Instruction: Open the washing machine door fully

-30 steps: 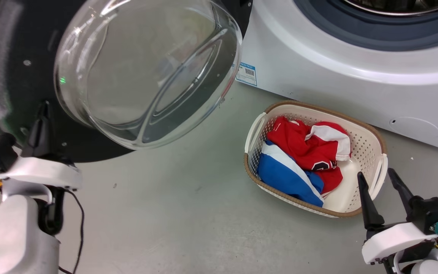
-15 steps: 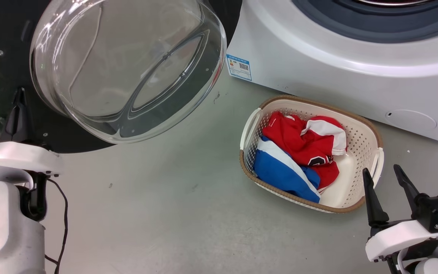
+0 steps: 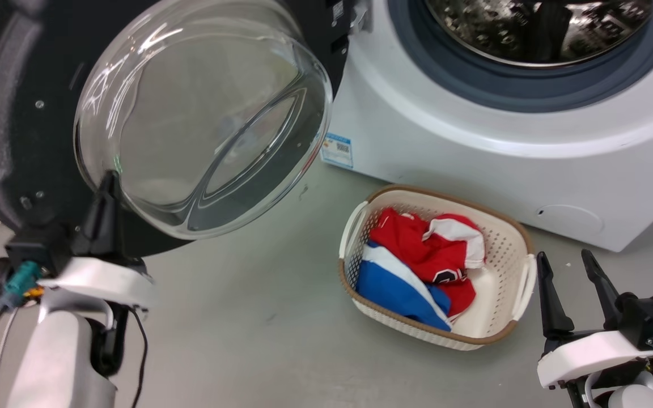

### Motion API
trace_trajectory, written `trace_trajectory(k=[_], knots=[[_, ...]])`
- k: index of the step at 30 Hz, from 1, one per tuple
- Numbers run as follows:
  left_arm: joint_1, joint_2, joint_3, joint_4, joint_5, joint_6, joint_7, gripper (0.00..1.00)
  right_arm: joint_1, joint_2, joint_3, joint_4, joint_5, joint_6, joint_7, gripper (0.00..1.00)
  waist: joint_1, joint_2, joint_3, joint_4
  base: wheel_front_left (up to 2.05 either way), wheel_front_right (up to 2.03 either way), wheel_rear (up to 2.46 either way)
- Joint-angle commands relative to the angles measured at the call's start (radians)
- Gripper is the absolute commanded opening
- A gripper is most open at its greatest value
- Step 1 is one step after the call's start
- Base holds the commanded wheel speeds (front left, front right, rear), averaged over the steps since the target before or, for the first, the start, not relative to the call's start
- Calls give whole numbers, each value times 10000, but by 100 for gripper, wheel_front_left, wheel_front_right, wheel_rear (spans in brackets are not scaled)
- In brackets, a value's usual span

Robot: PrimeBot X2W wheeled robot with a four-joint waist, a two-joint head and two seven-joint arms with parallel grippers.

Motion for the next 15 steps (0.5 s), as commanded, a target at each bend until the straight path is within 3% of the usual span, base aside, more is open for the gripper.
trace_trajectory(k=[1,15], knots=[[314,-43,-160,-176,57,8,24,0,-72,41,-31,77,66,-7,-86,100,0,0,-365,-309,0,0,0],[2302,-960,-883,-1617,209,169,23,0,248,115,-42,-149,498,-7,-316,100,0,0,-1293,-1965,0,0,0]])
